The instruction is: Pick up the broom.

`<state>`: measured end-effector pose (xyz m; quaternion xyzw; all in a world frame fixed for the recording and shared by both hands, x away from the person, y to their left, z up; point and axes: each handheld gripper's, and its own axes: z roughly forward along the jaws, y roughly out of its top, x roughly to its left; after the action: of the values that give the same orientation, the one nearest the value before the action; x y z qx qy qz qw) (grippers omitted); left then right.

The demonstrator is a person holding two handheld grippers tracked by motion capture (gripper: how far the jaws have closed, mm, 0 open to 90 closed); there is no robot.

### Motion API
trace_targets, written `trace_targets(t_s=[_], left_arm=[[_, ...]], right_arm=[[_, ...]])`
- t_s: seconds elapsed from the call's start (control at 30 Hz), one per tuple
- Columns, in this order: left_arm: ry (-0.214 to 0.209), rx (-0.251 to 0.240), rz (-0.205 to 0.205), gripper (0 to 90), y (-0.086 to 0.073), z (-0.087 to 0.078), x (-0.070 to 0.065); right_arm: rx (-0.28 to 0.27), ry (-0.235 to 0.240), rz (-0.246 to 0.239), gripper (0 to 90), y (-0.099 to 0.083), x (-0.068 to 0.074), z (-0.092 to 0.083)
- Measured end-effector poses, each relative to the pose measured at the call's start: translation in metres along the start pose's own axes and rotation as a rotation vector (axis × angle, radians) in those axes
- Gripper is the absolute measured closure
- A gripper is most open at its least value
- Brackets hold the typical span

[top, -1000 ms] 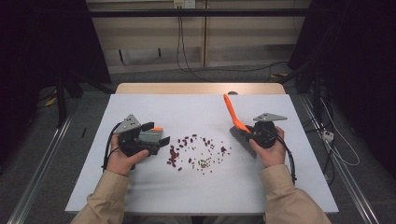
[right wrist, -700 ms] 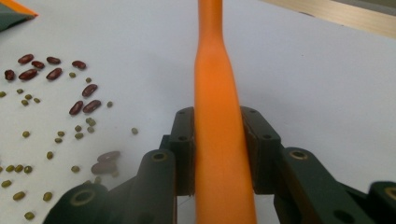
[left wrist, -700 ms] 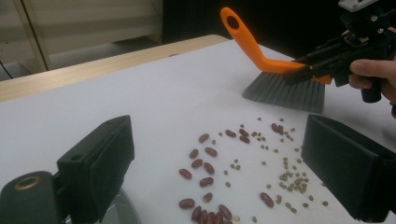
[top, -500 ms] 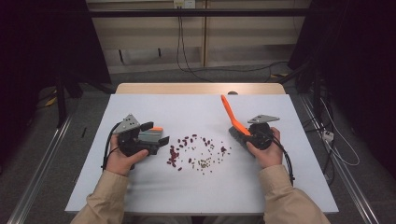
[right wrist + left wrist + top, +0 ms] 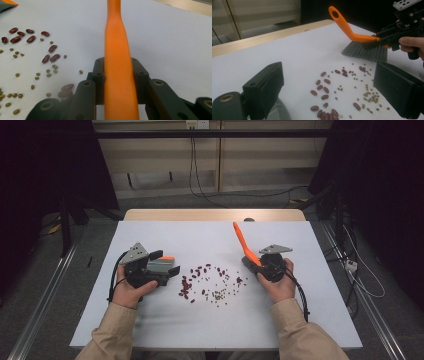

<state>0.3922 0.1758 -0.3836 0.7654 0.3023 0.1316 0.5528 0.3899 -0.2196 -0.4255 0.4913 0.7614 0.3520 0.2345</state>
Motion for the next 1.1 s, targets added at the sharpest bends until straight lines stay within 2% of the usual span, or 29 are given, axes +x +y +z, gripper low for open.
trace_targets(t_s=[0.13,0.4,0.7,0.77,1.1], left_arm=[[-0.003,-0.007,0.01,9.5,0.001,-0.001,0.0],[-0.001,-0.02,0.0,9.1,0.001,-0.003,0.002],[0.008,-0.027,0.003,9.1,0.001,-0.007,0.001],[0.006,-0.026,0.006,9.1,0.002,-0.007,0.001],[0.005,-0.024,0.008,9.1,0.001,-0.007,0.001]], right_arm=[[-0.002,0.003,-0.018,70.6,0.001,0.007,0.001],[-0.015,0.006,-0.003,70.6,0.002,0.015,0.003],[-0.022,-0.009,-0.016,70.5,0.001,0.026,0.004],[-0.024,0.003,-0.01,70.5,0.001,0.028,0.004],[-0.032,0.0,-0.017,70.5,0.002,0.044,0.005]])
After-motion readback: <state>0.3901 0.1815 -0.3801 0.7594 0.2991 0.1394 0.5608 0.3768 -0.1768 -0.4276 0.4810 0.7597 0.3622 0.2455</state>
